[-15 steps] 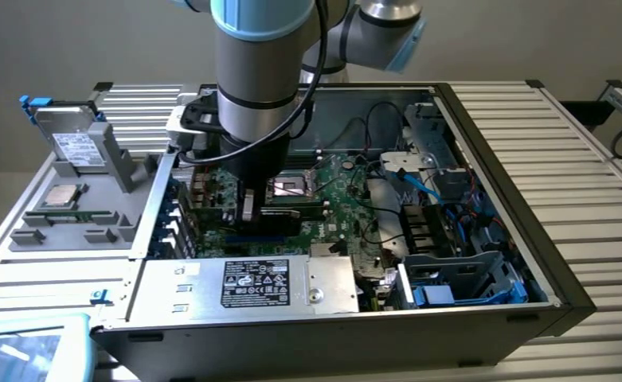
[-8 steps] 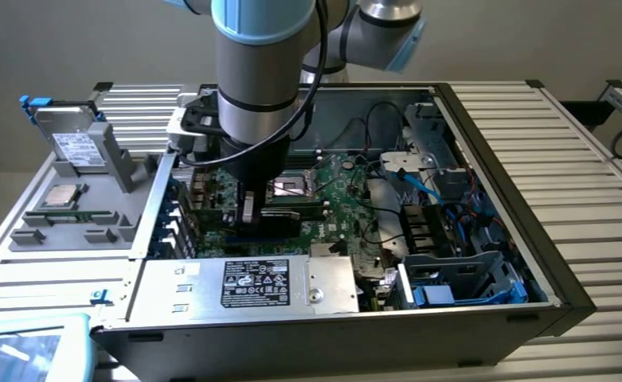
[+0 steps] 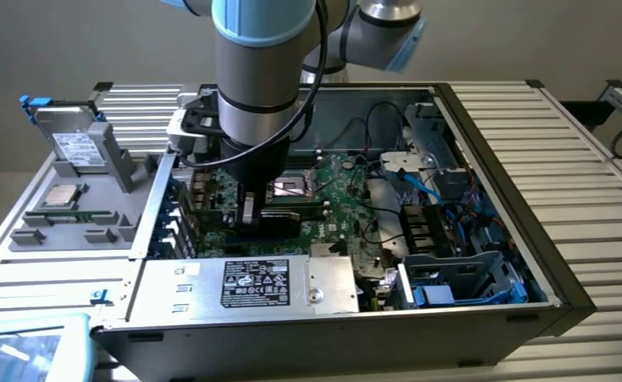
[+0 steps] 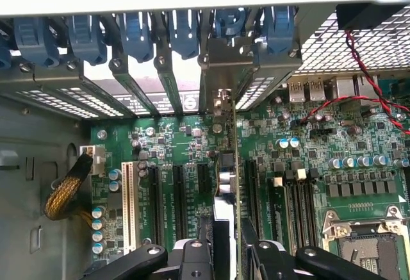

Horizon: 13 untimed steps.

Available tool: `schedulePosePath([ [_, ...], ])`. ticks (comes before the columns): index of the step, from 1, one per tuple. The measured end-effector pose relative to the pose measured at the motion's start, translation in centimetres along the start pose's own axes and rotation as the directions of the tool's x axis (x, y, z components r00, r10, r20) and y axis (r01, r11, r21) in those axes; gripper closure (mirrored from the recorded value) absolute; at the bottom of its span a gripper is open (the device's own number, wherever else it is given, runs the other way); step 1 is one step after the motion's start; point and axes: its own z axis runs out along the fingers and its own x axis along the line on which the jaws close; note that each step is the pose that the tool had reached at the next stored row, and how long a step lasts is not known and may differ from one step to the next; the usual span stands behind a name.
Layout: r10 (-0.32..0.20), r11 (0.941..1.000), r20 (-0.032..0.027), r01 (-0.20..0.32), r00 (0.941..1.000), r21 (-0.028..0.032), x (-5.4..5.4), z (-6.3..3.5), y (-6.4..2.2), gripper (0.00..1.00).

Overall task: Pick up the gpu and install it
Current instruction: 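Insert the gpu into the slot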

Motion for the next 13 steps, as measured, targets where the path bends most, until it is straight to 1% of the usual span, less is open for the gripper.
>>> schedulePosePath([
  [13, 0.000, 1.0000, -0.0003, 0.000, 1.0000, -0.0002, 0.04, 0.15, 0.00, 0.72],
])
